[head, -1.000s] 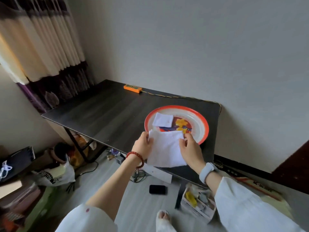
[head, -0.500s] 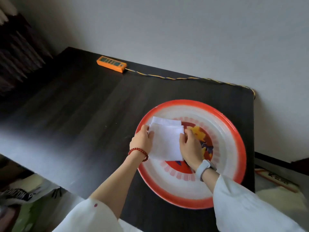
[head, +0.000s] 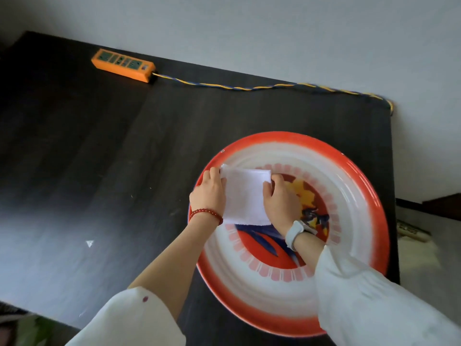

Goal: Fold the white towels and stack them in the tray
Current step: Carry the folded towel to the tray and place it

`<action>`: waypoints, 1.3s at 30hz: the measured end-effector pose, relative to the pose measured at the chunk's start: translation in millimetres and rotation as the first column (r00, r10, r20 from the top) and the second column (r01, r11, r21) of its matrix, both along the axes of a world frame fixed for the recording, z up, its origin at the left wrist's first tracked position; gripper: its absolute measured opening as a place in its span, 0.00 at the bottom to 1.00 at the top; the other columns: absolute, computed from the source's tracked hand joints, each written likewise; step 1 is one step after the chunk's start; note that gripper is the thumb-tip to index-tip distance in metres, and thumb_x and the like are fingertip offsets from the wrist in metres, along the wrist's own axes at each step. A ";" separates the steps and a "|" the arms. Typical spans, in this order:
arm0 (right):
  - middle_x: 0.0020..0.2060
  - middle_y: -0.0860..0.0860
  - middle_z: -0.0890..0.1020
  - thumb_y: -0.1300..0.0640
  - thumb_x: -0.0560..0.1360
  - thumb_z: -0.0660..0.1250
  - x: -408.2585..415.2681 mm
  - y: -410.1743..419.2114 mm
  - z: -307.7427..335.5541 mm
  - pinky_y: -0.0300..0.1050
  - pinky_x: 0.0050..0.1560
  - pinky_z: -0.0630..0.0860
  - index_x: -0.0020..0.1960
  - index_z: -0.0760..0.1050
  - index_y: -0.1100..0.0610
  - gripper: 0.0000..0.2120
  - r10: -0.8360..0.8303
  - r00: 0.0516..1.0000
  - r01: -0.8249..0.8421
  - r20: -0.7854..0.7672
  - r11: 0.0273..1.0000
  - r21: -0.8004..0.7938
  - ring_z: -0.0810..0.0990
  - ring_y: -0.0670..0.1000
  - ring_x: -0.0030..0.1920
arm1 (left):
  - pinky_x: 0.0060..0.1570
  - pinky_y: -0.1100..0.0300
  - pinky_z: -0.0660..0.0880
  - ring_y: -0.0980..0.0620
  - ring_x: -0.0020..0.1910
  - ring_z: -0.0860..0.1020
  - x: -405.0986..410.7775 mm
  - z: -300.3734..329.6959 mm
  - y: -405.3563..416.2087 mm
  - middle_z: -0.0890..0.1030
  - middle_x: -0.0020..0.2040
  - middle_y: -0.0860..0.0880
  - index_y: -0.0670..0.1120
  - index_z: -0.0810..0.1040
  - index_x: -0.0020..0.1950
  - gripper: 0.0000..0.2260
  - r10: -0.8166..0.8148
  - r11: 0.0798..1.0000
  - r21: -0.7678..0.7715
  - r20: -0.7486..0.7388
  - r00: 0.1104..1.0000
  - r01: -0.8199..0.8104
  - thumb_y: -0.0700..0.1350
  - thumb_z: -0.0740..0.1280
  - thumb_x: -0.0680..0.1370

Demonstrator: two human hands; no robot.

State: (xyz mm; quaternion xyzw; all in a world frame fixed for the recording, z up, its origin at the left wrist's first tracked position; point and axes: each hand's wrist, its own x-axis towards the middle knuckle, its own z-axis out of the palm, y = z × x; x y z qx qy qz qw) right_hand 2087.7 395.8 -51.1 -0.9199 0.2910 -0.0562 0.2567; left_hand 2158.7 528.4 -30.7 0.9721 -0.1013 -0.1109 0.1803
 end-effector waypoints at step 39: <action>0.57 0.55 0.77 0.60 0.70 0.67 -71.3 21.8 2.9 0.53 0.63 0.72 0.49 0.75 0.57 0.08 0.567 0.797 -0.602 -0.209 0.715 -0.356 0.70 0.59 0.67 | 0.46 0.56 0.66 0.46 0.38 0.78 -28.3 -19.4 69.2 0.80 0.44 0.48 0.46 0.77 0.37 0.05 -0.730 0.684 0.260 0.266 0.630 0.682 0.46 0.66 0.65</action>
